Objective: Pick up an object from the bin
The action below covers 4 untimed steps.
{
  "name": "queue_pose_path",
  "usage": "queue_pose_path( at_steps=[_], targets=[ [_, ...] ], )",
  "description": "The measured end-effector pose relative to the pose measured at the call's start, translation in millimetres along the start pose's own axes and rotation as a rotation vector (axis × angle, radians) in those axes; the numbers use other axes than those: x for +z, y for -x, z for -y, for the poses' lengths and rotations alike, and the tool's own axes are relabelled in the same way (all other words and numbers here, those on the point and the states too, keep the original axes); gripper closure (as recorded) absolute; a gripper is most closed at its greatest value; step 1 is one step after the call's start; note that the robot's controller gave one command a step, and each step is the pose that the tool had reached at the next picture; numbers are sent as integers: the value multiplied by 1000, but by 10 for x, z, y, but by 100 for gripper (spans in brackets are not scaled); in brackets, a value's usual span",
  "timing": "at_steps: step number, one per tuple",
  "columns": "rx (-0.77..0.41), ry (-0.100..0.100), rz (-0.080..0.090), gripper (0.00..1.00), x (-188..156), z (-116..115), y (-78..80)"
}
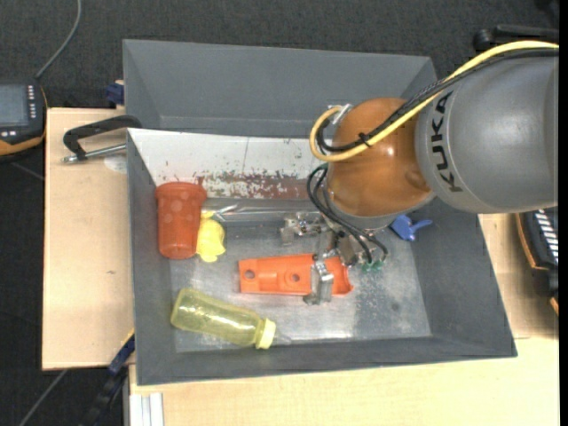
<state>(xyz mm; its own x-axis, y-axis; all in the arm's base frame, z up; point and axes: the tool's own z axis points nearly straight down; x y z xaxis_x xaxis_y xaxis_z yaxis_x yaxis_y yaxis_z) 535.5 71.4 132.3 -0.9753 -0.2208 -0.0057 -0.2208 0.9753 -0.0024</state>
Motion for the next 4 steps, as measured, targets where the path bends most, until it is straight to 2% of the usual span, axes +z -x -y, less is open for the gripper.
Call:
queue_pose_path(
  at_steps=[1, 2, 3, 4],
  targets=[
    [-261, 6, 5, 100, 592, 191, 223],
    [-261, 7, 5, 0, 590, 191, 224],
    [-261, 7, 4, 100, 592, 191, 222],
    [-261, 7, 4, 100, 592, 191, 222]
  ],
)
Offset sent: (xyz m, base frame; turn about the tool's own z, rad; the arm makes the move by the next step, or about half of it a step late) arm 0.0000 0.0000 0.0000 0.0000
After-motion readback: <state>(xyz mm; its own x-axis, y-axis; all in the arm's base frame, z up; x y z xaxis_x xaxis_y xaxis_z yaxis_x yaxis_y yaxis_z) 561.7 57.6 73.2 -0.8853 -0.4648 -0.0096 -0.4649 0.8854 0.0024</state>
